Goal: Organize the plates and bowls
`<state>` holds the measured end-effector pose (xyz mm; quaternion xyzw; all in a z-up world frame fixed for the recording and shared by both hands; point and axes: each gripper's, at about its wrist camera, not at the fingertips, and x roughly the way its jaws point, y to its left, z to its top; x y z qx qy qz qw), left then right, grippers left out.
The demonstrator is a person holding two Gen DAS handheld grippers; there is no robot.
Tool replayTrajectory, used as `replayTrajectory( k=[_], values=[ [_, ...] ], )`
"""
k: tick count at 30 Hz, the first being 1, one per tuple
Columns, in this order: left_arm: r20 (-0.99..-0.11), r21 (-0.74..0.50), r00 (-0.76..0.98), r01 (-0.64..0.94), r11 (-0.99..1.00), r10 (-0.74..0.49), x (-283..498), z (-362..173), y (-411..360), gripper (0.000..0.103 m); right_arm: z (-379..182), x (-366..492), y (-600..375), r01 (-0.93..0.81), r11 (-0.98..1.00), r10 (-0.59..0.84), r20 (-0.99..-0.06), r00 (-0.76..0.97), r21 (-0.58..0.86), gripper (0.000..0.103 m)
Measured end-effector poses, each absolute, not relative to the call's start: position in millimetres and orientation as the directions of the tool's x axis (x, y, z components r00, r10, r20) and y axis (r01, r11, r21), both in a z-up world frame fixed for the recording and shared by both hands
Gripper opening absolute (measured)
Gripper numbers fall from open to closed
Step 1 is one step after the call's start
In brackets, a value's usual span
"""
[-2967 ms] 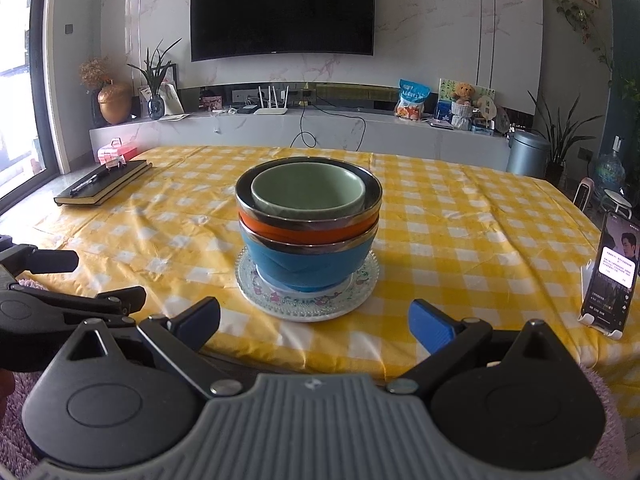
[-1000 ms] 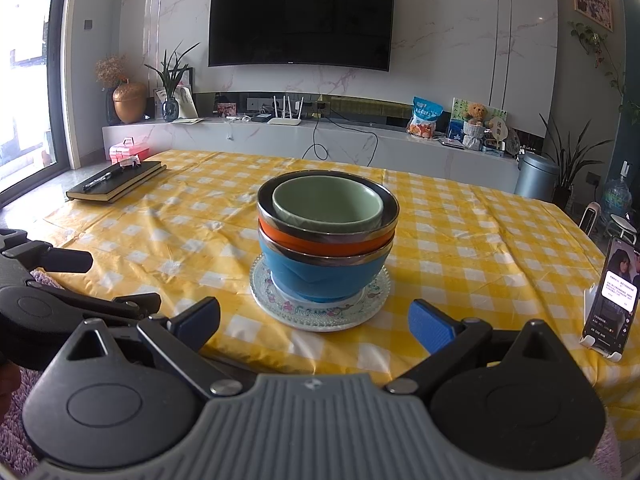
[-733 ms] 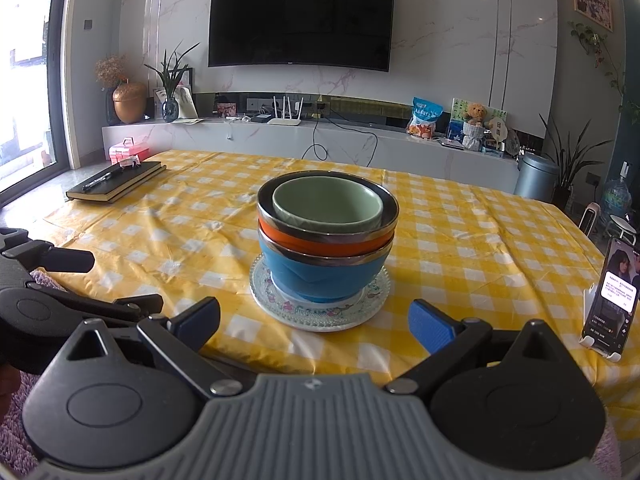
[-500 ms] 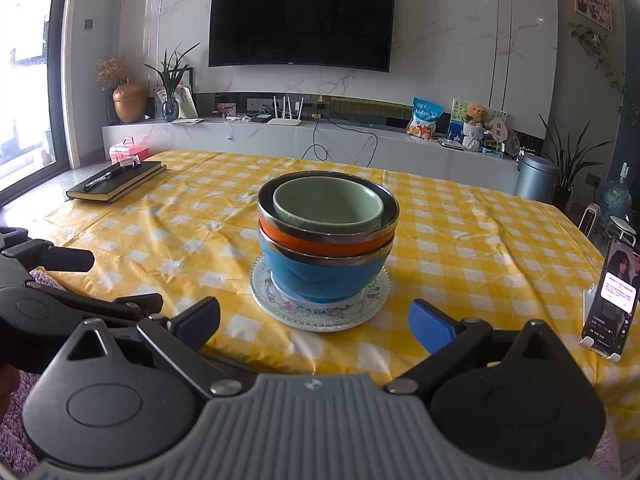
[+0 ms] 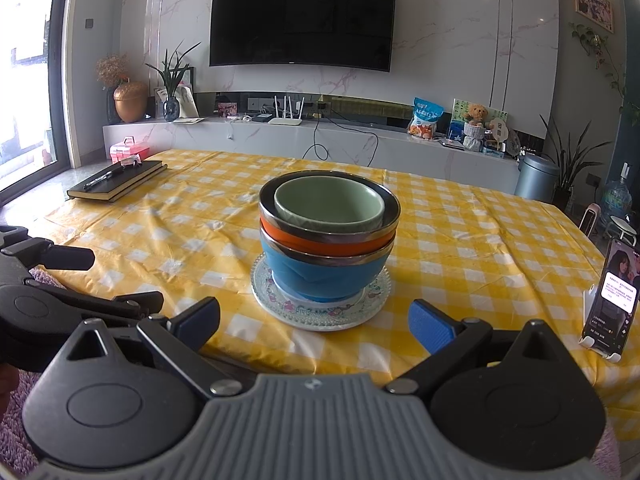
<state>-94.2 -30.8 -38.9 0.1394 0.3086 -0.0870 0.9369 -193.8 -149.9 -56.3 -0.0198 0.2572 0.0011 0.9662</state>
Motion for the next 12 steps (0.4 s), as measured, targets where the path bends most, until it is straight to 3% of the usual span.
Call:
replayTrajectory(
  k=[12],
  values=[
    [-0.6,0.19,0.796,0.231,0.954,-0.073,-94.0,-37.1,-28.8,0.09,-56.3,-193.9,-149.8,-0.013,0.999,-0.008,-0.497,0.868,-0.038,0.099]
  ],
)
